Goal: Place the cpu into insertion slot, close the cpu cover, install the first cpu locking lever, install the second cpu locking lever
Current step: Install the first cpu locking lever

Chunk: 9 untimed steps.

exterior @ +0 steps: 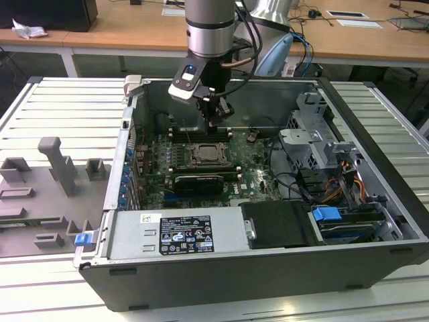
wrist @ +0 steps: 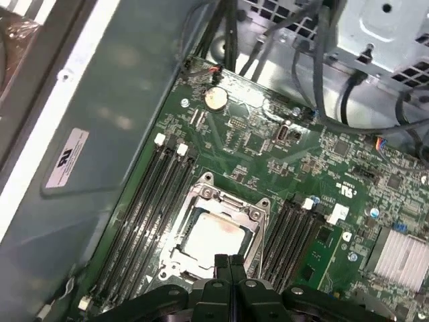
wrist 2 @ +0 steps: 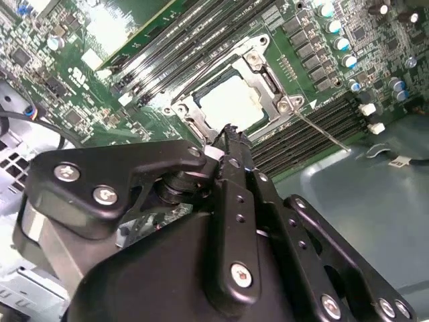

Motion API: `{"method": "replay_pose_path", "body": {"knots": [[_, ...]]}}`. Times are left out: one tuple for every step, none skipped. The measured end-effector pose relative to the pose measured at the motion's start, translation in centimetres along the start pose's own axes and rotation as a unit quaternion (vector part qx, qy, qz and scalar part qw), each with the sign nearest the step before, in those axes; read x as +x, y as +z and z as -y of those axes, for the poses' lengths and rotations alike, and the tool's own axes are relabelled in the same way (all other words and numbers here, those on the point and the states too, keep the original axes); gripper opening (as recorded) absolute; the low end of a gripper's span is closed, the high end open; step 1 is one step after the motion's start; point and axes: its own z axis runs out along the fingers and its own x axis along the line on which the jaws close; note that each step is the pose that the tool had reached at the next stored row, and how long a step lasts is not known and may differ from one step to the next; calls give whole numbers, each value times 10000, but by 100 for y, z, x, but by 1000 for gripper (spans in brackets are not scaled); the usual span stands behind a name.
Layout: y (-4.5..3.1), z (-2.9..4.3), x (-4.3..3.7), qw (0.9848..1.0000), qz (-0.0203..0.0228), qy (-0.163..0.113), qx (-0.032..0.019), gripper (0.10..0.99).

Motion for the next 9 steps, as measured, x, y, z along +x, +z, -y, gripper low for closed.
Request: {"method": "replay_pose_path", "body": {"knots": [[0,0,0,9999,-7,-112,-4,106],[0,0,0,9998,-11,-184,-7,106],[0,0,0,9997,-13,-233,-8,106],[0,0,0,9996,-16,-279,-10,106],[0,0,0,9995,-18,-323,-12,106],[0,0,0,9992,-24,-410,-15,106],[0,0,0,9986,-31,-533,-19,106],[0,0,0,9980,-37,-636,-24,106],[0,0,0,9975,-41,-705,-26,106]]}}
